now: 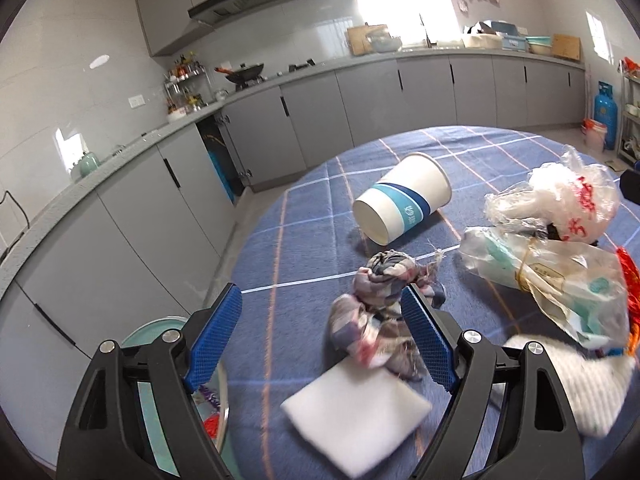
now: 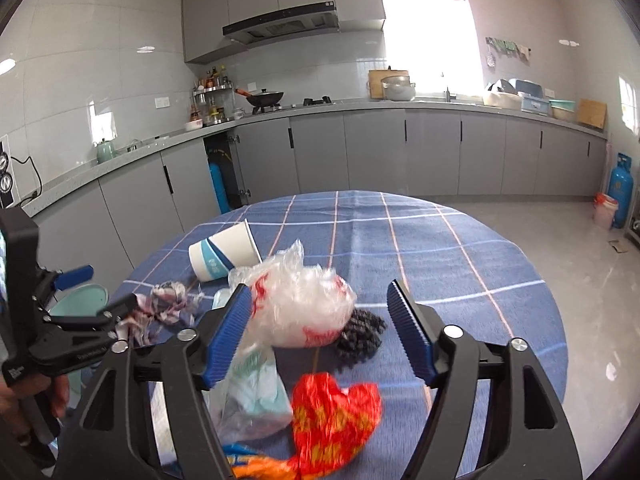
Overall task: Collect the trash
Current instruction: 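Grasp the patterned rag with the left tool while the right tool grasps the clear red-printed bag, then carry the rag and clear bag over the teal bucket with both tools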
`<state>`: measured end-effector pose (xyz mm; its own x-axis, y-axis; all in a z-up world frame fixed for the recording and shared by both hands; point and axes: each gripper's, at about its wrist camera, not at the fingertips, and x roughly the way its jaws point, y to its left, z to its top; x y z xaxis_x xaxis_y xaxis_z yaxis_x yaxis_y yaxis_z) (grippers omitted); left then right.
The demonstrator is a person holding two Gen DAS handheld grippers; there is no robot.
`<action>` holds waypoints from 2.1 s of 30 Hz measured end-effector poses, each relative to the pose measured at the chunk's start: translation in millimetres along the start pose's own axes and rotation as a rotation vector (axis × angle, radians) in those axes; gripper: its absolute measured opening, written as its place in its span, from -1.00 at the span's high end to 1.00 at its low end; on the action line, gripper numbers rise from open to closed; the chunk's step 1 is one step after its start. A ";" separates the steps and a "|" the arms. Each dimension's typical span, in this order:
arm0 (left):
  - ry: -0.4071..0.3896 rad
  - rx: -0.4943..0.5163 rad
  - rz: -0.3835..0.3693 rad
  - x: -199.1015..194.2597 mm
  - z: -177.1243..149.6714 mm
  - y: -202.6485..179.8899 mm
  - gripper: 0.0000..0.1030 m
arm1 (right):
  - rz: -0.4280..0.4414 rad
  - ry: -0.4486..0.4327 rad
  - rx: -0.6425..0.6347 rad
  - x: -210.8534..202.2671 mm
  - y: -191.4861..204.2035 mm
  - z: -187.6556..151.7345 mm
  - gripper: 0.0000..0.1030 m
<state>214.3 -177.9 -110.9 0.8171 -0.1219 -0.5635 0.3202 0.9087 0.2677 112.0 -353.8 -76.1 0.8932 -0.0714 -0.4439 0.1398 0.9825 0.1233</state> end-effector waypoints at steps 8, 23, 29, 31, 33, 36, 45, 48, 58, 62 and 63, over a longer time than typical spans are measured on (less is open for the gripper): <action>0.070 0.004 -0.043 24.2 -0.4 -4.5 -0.53 | 0.013 0.074 -0.003 32.7 1.4 5.2 -0.39; 0.027 0.046 -0.138 6.6 3.9 -14.2 0.90 | 0.095 0.102 -0.029 25.2 10.5 2.9 0.74; -0.042 0.010 -0.108 -20.0 9.9 -0.5 0.90 | 0.097 0.029 -0.022 9.7 17.2 10.4 0.79; -0.064 -0.012 -0.101 -30.0 12.0 5.8 0.90 | 0.105 0.013 -0.016 7.1 20.6 12.9 0.79; -0.087 -0.025 -0.090 -38.9 12.3 9.9 0.90 | 0.118 0.001 -0.012 4.7 25.8 15.5 0.79; -0.120 -0.045 -0.073 -51.4 13.0 18.5 0.90 | 0.143 -0.012 -0.013 1.6 35.3 19.0 0.79; -0.159 -0.095 -0.030 -71.2 13.3 51.2 0.91 | 0.215 -0.041 -0.037 3.7 71.0 30.5 0.79; -0.167 -0.114 -0.010 -79.3 10.8 64.1 0.91 | 0.238 -0.046 -0.046 5.5 82.7 33.3 0.79; -0.173 -0.169 0.055 -98.5 -1.7 102.3 0.91 | 0.312 -0.044 -0.080 16.9 127.2 41.2 0.79; -0.171 -0.193 0.085 -103.0 -6.5 117.7 0.91 | 0.341 -0.044 -0.102 18.2 146.0 41.9 0.79; -0.172 -0.197 0.093 -104.4 -7.8 121.2 0.91 | 0.347 -0.044 -0.106 19.2 149.9 41.9 0.79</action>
<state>164.0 -51.9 -25.7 0.9133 -0.0850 -0.3983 0.1544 0.9773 0.1454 168.0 -215.1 -28.9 0.8975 0.2640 -0.3532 -0.2177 0.9618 0.1658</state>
